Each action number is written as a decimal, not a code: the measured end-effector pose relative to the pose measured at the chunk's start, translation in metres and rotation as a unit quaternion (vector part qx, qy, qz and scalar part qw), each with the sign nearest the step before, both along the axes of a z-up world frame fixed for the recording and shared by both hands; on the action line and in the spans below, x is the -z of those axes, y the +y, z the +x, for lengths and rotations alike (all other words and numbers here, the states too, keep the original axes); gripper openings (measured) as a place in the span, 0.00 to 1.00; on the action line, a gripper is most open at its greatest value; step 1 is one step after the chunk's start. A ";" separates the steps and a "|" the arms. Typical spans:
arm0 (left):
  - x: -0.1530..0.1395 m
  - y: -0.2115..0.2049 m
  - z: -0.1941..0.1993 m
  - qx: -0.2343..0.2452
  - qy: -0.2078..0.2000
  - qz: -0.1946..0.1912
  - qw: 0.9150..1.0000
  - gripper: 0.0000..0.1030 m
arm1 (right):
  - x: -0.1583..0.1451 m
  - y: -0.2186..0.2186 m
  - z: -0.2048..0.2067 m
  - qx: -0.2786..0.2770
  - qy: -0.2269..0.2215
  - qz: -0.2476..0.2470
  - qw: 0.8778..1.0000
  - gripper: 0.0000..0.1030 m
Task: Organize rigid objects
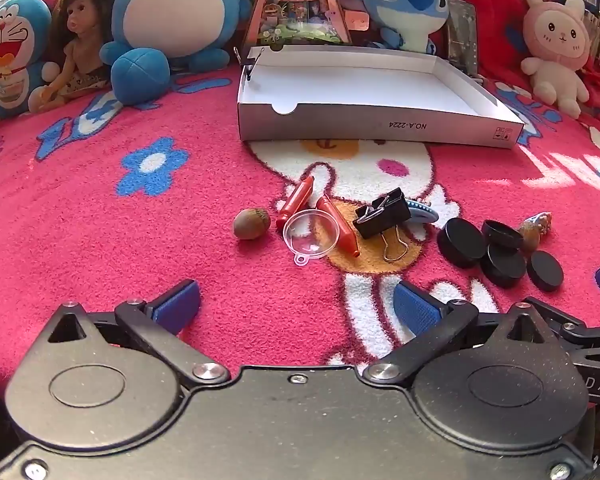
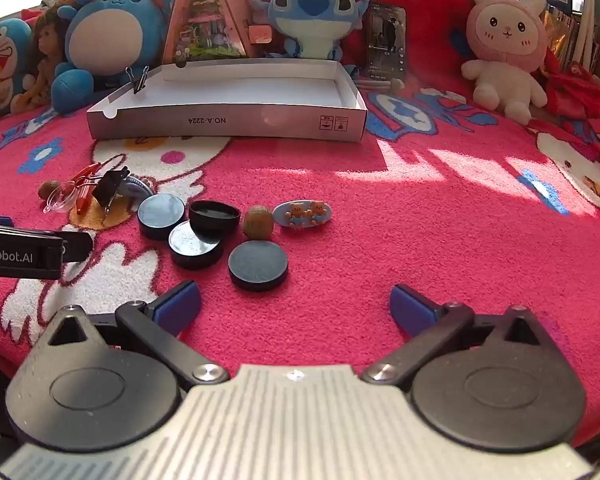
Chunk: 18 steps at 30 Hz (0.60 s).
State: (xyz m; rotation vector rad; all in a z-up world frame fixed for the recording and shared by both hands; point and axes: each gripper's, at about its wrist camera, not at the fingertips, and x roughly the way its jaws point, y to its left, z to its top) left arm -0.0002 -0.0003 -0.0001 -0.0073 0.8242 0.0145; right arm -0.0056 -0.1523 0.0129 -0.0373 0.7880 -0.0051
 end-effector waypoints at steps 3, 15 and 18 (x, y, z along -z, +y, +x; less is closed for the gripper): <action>0.000 0.000 0.000 0.000 -0.001 -0.001 1.000 1.00 | 0.000 0.000 0.000 0.001 0.002 0.000 1.000 1.00; 0.000 0.000 0.000 0.000 0.001 -0.001 1.000 1.00 | 0.001 0.000 0.001 0.001 0.003 -0.001 1.000 1.00; 0.000 0.000 0.000 0.000 0.001 -0.001 1.000 1.00 | 0.000 0.000 0.001 0.001 0.004 0.000 1.000 1.00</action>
